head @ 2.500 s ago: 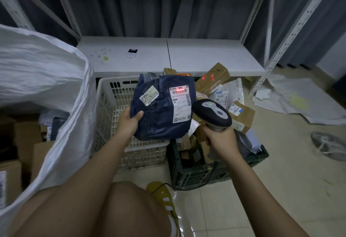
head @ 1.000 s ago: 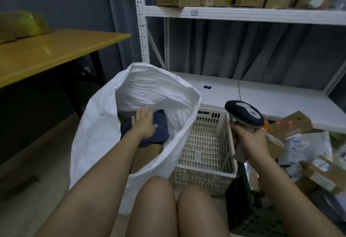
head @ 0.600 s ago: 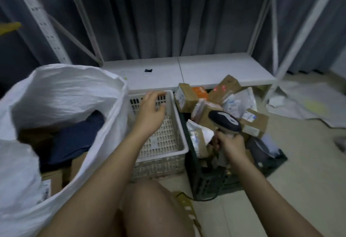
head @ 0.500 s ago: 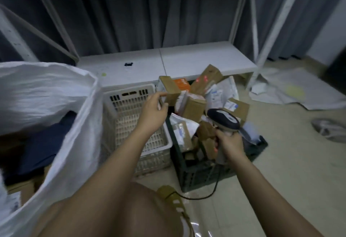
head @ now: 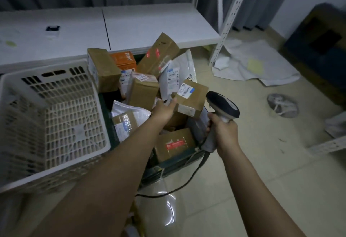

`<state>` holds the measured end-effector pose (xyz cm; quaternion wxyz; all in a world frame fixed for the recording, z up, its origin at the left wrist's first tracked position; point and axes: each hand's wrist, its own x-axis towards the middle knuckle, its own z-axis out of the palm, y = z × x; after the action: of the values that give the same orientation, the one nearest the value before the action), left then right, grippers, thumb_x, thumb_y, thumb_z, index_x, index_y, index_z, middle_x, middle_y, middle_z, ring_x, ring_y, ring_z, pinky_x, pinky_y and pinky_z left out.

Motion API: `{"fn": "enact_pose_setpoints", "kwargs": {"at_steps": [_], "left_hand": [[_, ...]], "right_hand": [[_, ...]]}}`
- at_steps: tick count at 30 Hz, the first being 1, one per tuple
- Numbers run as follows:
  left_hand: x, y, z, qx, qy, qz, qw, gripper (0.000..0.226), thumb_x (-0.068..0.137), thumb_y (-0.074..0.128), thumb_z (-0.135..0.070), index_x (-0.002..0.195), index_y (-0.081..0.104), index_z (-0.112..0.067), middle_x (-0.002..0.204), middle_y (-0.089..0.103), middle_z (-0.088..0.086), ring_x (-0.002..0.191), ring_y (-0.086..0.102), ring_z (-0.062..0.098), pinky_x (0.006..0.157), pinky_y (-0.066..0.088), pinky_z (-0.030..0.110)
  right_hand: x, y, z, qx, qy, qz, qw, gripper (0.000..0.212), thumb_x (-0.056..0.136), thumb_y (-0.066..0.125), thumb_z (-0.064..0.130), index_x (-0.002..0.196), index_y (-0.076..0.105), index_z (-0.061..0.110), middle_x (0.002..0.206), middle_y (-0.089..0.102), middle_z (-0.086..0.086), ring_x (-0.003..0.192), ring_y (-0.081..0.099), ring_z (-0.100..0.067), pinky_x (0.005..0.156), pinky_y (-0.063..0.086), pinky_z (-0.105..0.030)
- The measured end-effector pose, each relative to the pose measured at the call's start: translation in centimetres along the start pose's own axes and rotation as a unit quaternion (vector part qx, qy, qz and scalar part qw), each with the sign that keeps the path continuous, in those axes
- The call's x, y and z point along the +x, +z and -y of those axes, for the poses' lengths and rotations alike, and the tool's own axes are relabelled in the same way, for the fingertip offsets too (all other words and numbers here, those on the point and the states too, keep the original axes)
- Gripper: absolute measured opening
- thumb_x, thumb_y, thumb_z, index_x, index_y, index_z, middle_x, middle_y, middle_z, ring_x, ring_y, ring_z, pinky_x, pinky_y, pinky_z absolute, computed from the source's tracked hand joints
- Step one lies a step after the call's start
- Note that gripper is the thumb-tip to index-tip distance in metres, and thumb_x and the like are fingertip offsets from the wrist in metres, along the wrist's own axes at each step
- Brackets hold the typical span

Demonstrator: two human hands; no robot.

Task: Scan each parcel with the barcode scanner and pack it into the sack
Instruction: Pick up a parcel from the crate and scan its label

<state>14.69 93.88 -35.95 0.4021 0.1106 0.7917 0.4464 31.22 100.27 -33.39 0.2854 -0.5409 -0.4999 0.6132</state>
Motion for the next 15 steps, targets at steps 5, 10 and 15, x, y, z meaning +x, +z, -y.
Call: {"fn": "enact_pose_setpoints", "kwargs": {"at_steps": [5, 10, 15], "left_hand": [[2.3, 2.0, -0.6, -0.09, -0.058, -0.005, 0.994, 0.095, 0.067, 0.05, -0.08, 0.135, 0.043, -0.014, 0.123, 0.06, 0.013, 0.106, 0.061, 0.029, 0.091, 0.053, 0.044], [0.9, 0.7, -0.9, -0.191, -0.047, 0.009, 0.98, 0.031, 0.095, 0.058, -0.018, 0.122, 0.054, -0.003, 0.113, 0.061, 0.006, 0.092, 0.062, 0.016, 0.075, 0.057, 0.026], [-3.6, -5.0, 1.2, -0.241, -0.012, -0.021, 0.97, 0.039, 0.089, 0.064, -0.005, 0.126, 0.052, 0.0, 0.119, 0.06, 0.01, 0.093, 0.062, 0.012, 0.072, 0.056, 0.018]], "right_hand": [[1.4, 0.8, 0.1, 0.002, -0.003, 0.027, 1.0, 0.021, 0.087, 0.064, 0.011, 0.067, 0.061, 0.011, 0.056, 0.056, -0.005, 0.051, 0.051, -0.017, 0.057, 0.046, -0.03], [1.7, 1.0, -0.3, -0.004, 0.017, 0.02, 1.0, 0.018, 0.085, 0.067, 0.017, 0.069, 0.061, 0.012, 0.059, 0.06, -0.007, 0.054, 0.054, -0.018, 0.063, 0.049, -0.034], [-0.9, 2.1, -0.1, 0.002, -0.017, 0.032, 0.999, 0.01, 0.087, 0.07, 0.018, 0.092, 0.065, 0.013, 0.075, 0.067, -0.003, 0.069, 0.064, -0.016, 0.07, 0.054, -0.031]]}}
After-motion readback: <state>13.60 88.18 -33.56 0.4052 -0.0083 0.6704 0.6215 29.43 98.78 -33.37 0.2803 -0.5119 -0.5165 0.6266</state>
